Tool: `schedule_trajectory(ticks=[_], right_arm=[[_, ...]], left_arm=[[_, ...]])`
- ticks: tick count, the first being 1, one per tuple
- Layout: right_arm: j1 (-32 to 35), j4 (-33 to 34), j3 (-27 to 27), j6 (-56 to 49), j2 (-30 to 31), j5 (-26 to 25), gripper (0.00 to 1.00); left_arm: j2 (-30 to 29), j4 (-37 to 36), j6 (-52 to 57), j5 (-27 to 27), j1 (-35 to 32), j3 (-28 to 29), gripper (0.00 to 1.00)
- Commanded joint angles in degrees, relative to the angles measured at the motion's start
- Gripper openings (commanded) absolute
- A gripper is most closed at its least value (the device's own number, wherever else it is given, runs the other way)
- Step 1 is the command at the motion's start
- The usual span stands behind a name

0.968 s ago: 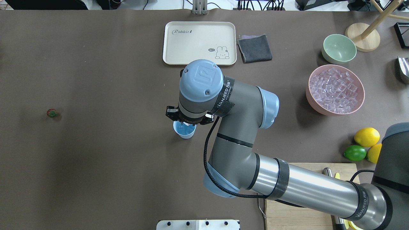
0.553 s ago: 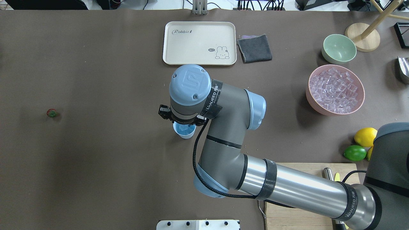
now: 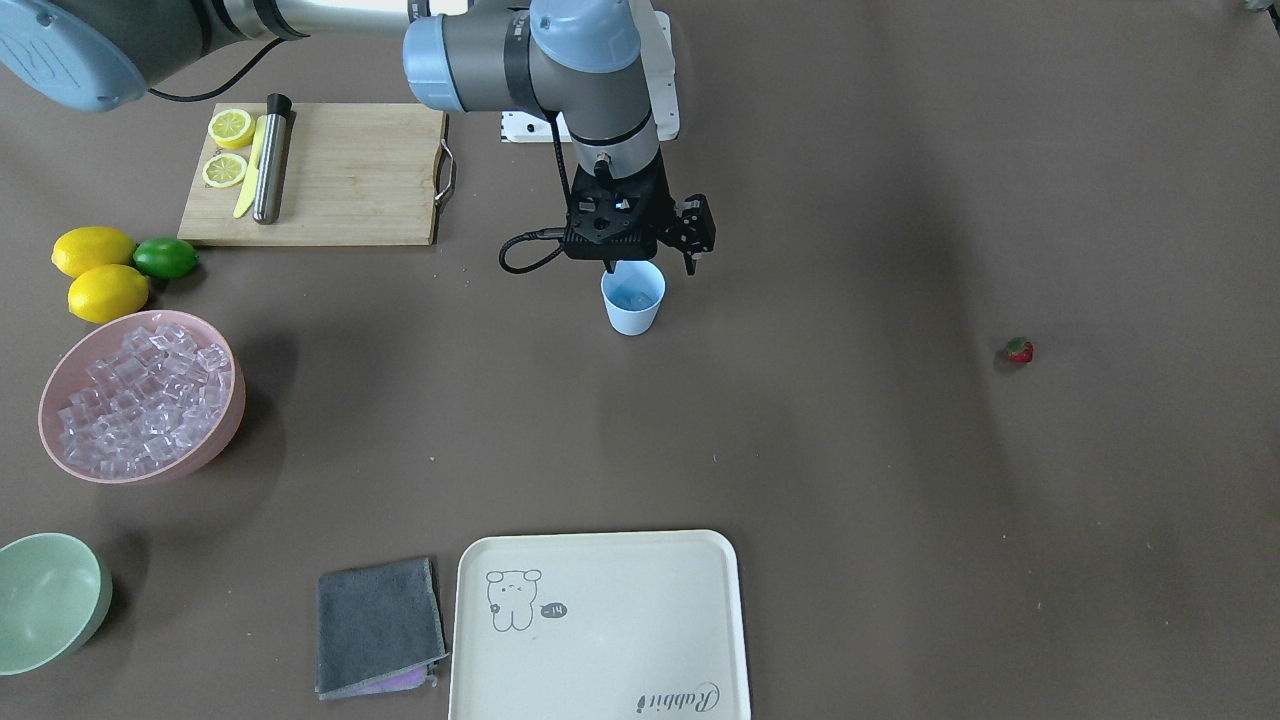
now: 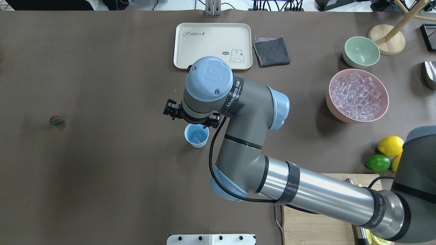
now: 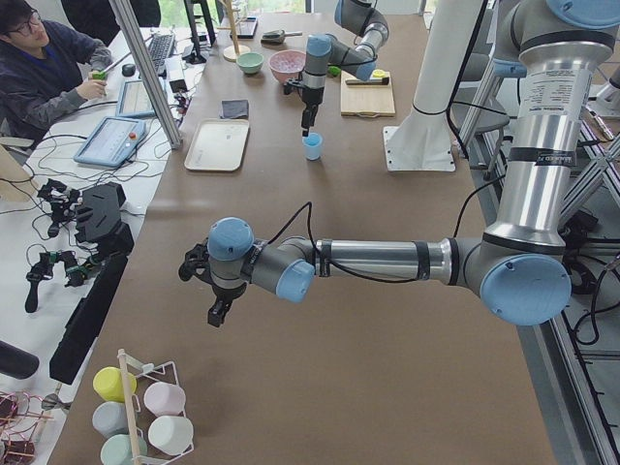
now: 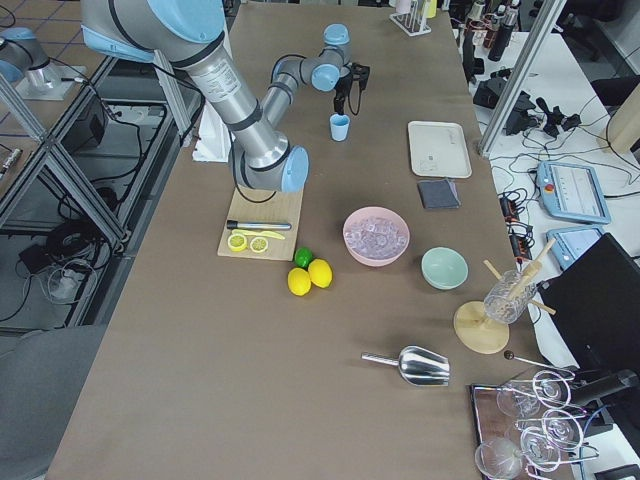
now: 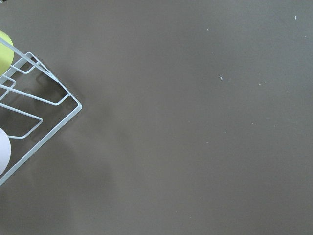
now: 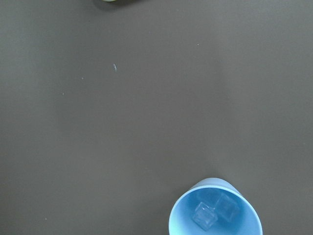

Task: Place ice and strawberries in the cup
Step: 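Raise the right gripper from the cup while the left arm reaches toward the strawberry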

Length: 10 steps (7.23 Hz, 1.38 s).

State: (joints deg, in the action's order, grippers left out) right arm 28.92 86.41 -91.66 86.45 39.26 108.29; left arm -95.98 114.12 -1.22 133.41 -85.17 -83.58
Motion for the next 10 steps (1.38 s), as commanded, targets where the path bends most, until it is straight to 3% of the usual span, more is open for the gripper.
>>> schedule_trajectory(ticks=[1, 2, 3, 6, 8, 9, 10], right_arm=[[5.8, 5.9, -12.4, -2.9, 6.2, 5.9, 0.99], [9.1, 5.9, -18.7, -7.6, 13.4, 7.6, 0.99], [13.0, 5.8, -21.1, -12.8, 17.3, 10.0, 0.99], [23.3, 5.3, -20.4, -31.4, 24.7, 16.3, 0.99], [25.2, 4.8, -18.1, -34.7, 26.6, 16.3, 0.99], [25.2, 4.8, -17.8, -34.6, 26.7, 16.2, 0.99], [25.1, 4.8, -17.8, -34.6, 26.7, 16.2, 0.99]], left_arm=[[-0.3, 0.0, -0.1, 0.2, 0.0, -3.2, 0.98], [-3.3, -0.6, -0.3, -0.2, 2.7, -3.1, 0.97], [-3.9, 0.5, -2.5, -0.1, 5.9, -3.0, 0.97], [-4.9, 5.5, -26.0, 1.2, 12.9, -7.8, 0.97], [3.3, 18.5, -32.4, -6.2, 17.5, -11.3, 0.97], [3.9, 19.3, -32.8, -7.8, 19.8, -10.9, 0.98], [4.1, 19.5, -33.2, -12.9, 23.6, -10.6, 0.98]])
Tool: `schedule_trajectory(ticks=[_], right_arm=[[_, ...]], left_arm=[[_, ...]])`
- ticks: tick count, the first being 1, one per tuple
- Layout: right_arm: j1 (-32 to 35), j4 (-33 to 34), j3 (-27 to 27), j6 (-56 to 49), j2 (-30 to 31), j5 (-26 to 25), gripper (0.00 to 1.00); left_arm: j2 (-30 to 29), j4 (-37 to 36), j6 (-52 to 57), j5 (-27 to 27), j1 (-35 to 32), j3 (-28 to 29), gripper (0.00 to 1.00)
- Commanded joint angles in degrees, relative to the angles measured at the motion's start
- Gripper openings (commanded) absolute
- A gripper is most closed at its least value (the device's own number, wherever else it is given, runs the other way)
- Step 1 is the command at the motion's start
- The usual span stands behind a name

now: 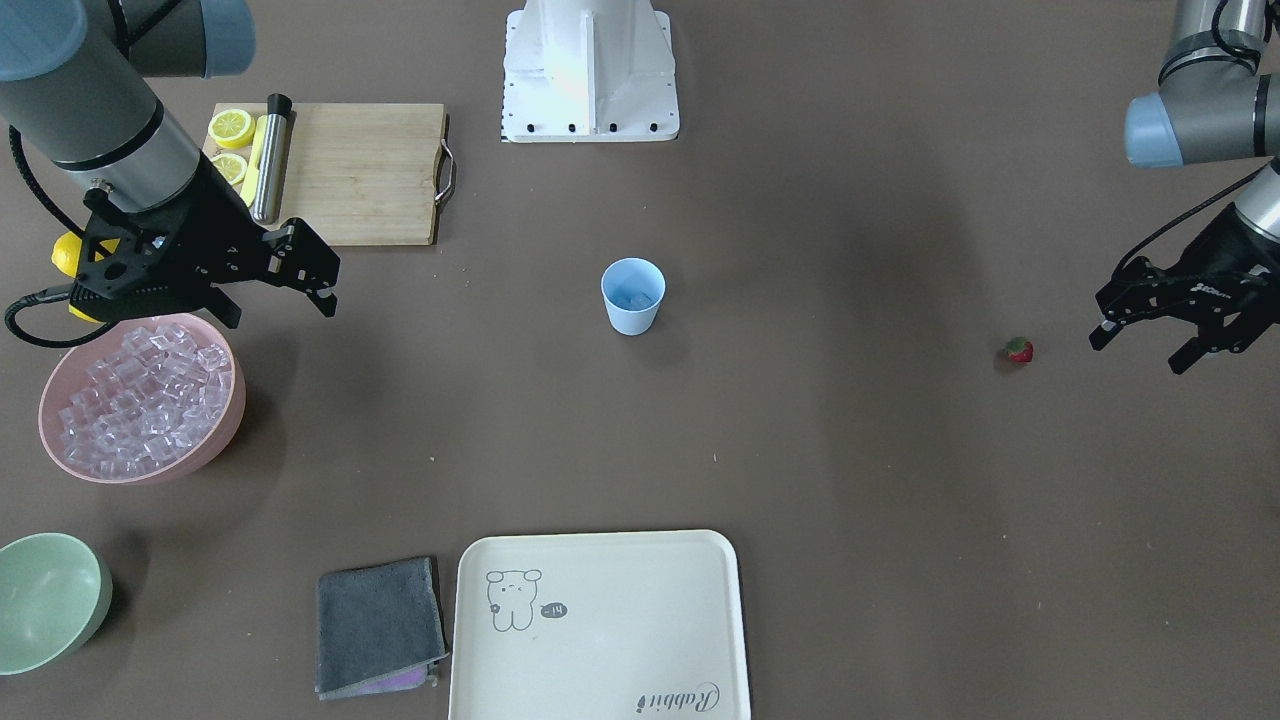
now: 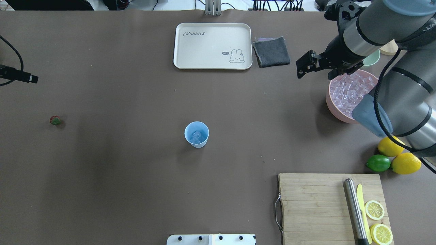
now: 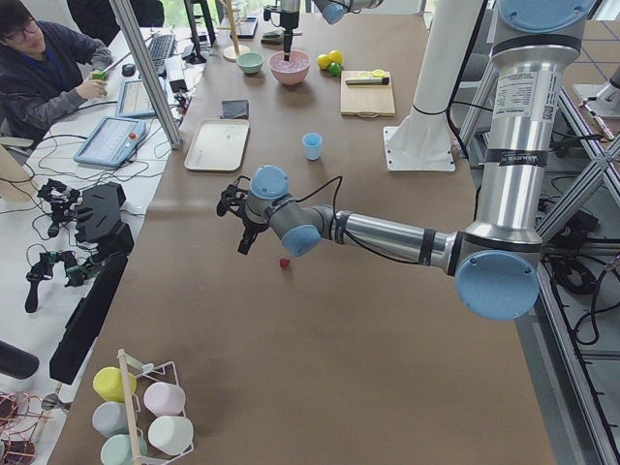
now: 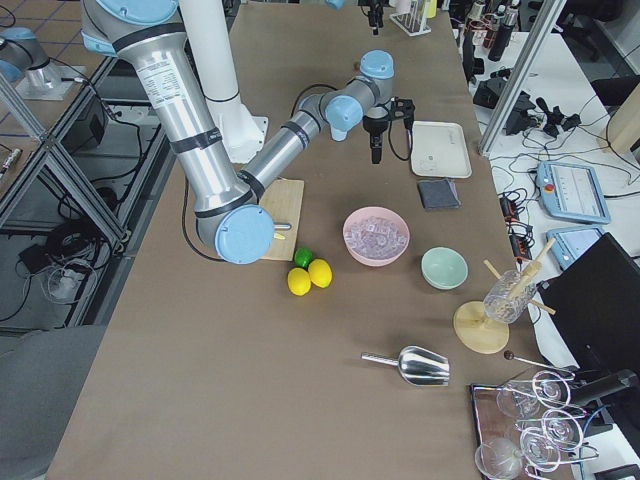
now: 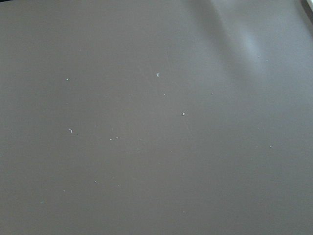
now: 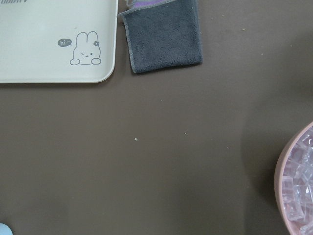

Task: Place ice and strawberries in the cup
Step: 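Raise the right gripper from the cup while the left arm reaches toward the strawberry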

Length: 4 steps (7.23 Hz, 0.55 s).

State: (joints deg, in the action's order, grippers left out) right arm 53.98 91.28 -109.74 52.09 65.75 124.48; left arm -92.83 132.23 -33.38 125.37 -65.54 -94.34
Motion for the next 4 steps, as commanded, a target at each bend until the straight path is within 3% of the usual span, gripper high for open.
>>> schedule_trajectory(ticks=[1, 4], right_arm=[[0.0, 0.0, 0.7, -0.2, -0.2, 0.0, 0.99], [-0.4, 0.0, 1.4, -0.6, -0.5, -0.3, 0.99]], left_arm=[[1.0, 1.4, -1.2, -7.0, 5.4, 0.2, 0.97], [2.0, 2.6, -3.3, -7.2, 9.6, 1.7, 0.97]])
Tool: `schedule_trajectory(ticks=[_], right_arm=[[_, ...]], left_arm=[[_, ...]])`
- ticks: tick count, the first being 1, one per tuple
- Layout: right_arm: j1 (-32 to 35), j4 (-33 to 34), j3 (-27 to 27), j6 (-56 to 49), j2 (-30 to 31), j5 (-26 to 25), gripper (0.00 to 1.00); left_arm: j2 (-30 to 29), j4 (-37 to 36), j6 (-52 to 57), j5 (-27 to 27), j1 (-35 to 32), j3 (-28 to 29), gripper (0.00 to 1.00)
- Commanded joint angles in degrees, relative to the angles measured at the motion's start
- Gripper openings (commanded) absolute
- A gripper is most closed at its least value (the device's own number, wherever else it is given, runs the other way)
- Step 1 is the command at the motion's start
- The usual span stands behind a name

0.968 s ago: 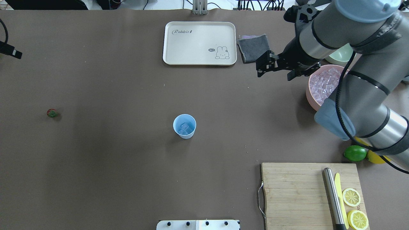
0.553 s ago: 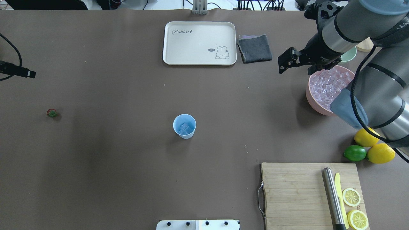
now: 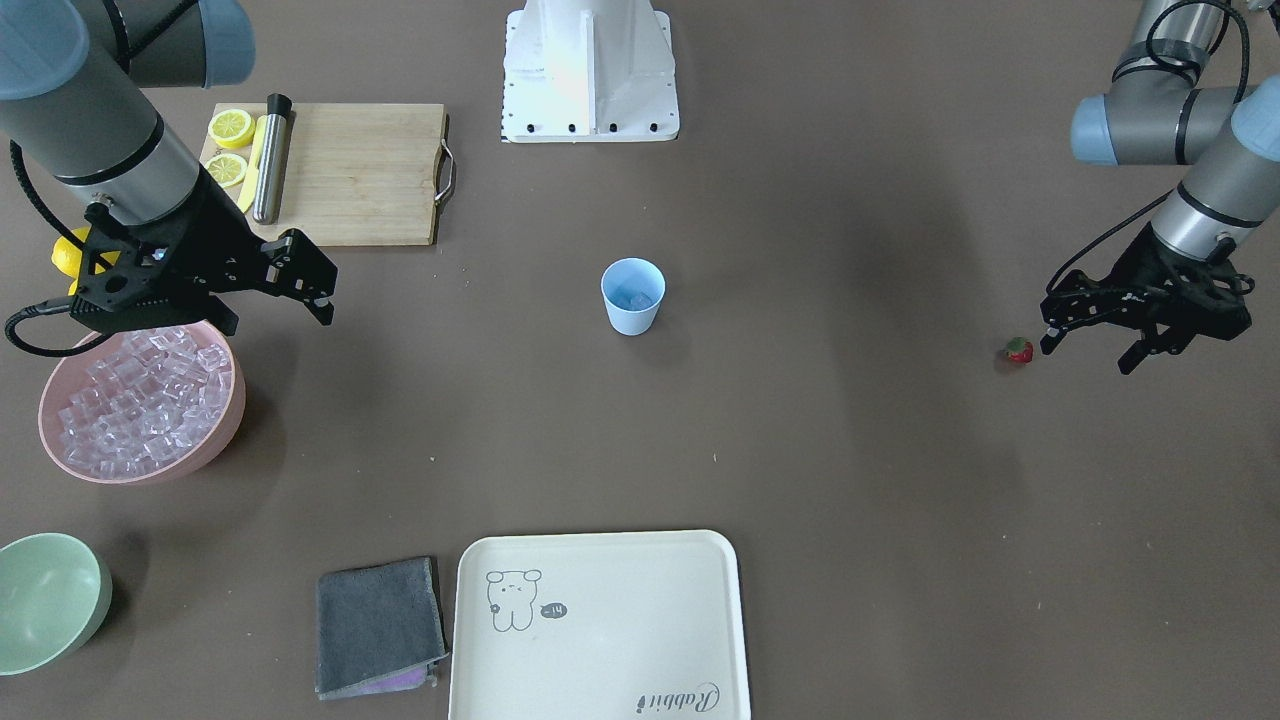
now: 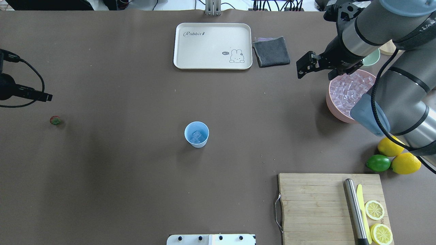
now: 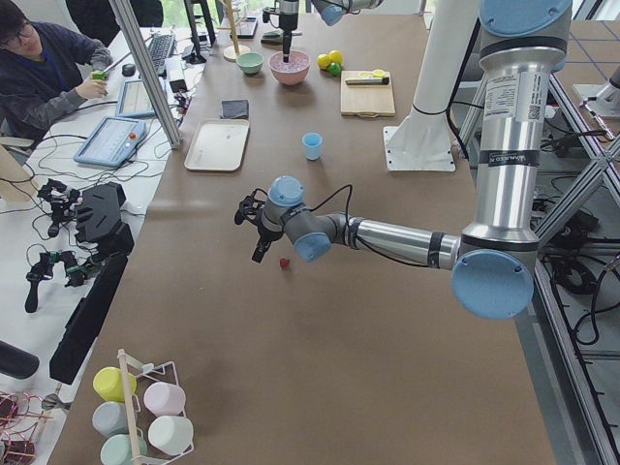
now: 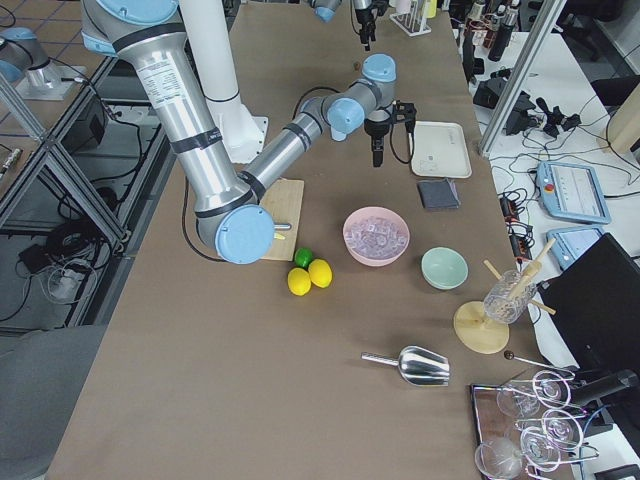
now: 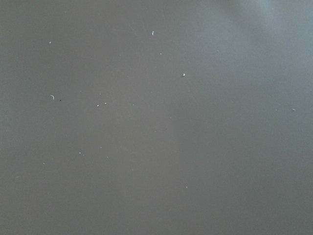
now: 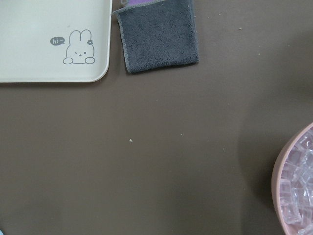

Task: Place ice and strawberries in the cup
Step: 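Lower the left gripper onto the red strawberry and grasp it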

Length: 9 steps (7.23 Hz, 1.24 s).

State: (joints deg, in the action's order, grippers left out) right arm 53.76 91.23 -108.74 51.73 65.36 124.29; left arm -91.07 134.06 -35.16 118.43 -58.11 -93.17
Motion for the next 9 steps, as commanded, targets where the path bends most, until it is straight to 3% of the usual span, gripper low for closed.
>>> schedule_trajectory(ticks=[1, 5, 7, 8, 9], right_arm=[[-0.2, 0.0, 0.5, -0.2, -0.2, -0.1, 0.99], [-0.3, 0.0, 0.4, -0.2, -0.4, -0.7, 0.99], [-0.3, 0.0, 0.5, -0.3, -0.3, -0.7, 0.99], [-0.3, 0.0, 0.4, -0.3, -0.3, -0.7, 0.99], [-0.3, 0.0, 0.3, -0.3, -0.4, -0.7, 0.99]], left_arm=[[0.5, 1.3, -2.1, -0.2, 3.6, 0.7, 0.97], [0.7, 2.6, -2.1, -3.6, 7.1, 2.9, 0.97], [0.5, 5.8, -2.1, -4.2, 8.0, 5.4, 0.9], [0.5, 6.1, -2.1, -4.3, 8.2, 5.8, 0.79], [0.6, 6.8, -1.8, -4.4, 8.2, 5.8, 0.24]])
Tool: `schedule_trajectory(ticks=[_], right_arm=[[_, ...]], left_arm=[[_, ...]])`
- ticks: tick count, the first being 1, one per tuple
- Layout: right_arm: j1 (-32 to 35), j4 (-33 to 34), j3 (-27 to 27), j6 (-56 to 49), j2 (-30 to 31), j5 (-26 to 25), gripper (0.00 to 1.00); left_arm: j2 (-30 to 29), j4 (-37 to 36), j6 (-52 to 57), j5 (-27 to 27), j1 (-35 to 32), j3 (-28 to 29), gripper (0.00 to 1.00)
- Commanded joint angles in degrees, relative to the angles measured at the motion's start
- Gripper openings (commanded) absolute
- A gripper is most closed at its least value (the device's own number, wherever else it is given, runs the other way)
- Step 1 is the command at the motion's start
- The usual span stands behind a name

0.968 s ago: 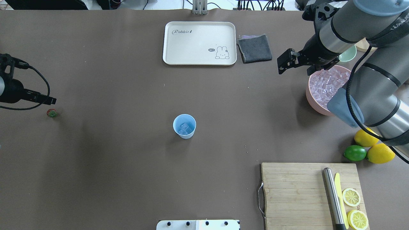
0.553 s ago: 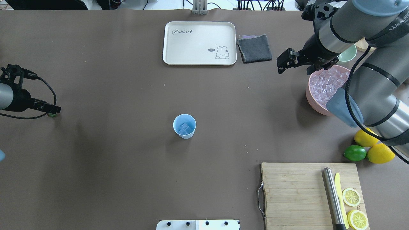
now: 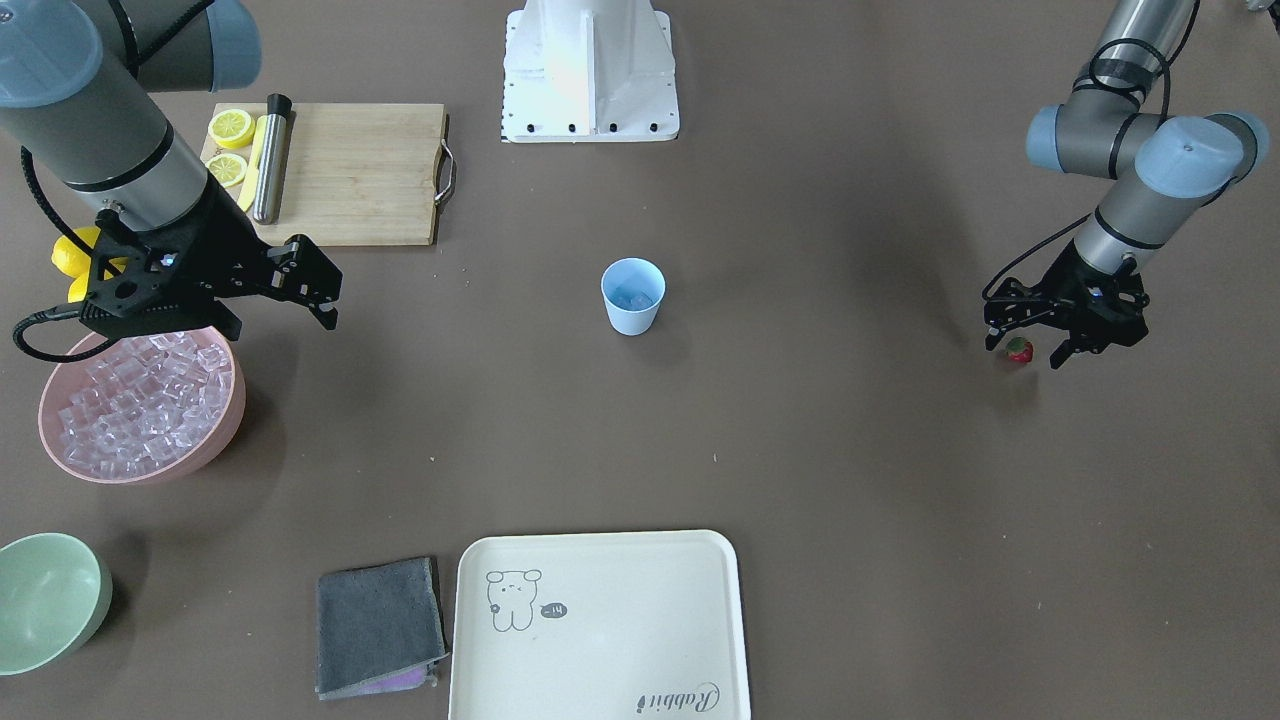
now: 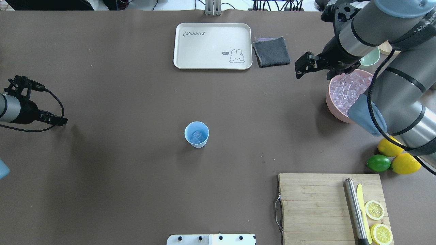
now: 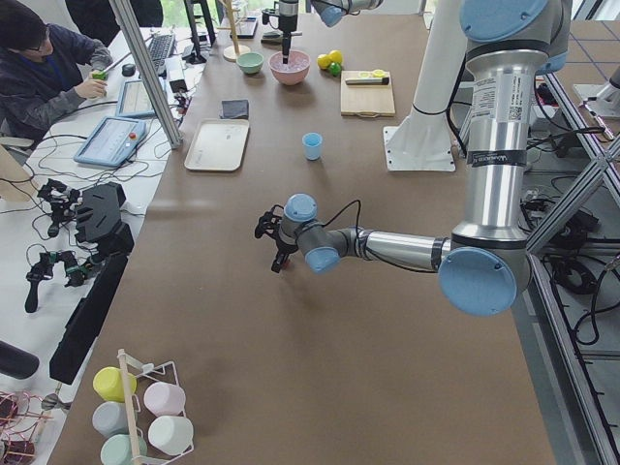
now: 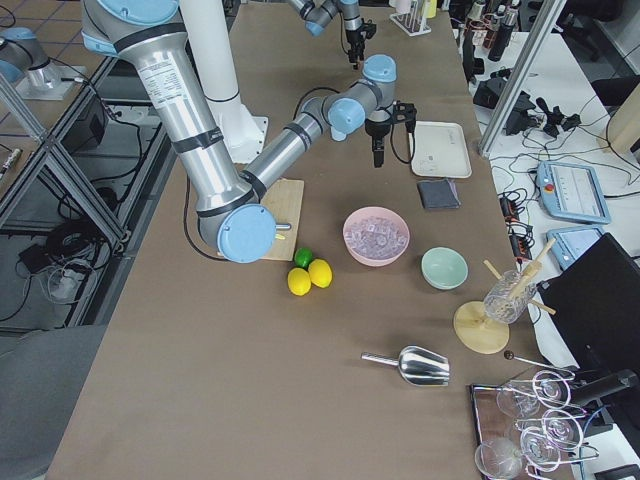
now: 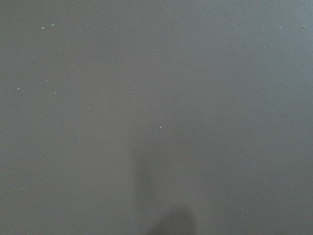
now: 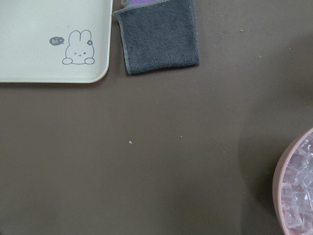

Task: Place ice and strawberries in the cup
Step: 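Lower the left gripper onto the red strawberry and grasp it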

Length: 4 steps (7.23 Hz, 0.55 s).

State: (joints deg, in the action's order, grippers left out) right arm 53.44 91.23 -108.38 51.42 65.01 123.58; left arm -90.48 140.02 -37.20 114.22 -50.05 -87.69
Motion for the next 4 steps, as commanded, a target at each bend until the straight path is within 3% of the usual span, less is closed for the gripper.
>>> schedule_trajectory(ticks=[1, 4], right_arm=[[0.0, 0.0, -0.1, 0.0, 0.0, 0.0, 0.99], [0.1, 0.0, -0.1, 0.0, 0.0, 0.0, 0.99]], left_arm=[[0.2, 1.3, 0.3, -0.1, 0.1, 0.6, 0.0], [-0.1, 0.9, 0.1, 0.5, 0.0, 0.0, 0.0]])
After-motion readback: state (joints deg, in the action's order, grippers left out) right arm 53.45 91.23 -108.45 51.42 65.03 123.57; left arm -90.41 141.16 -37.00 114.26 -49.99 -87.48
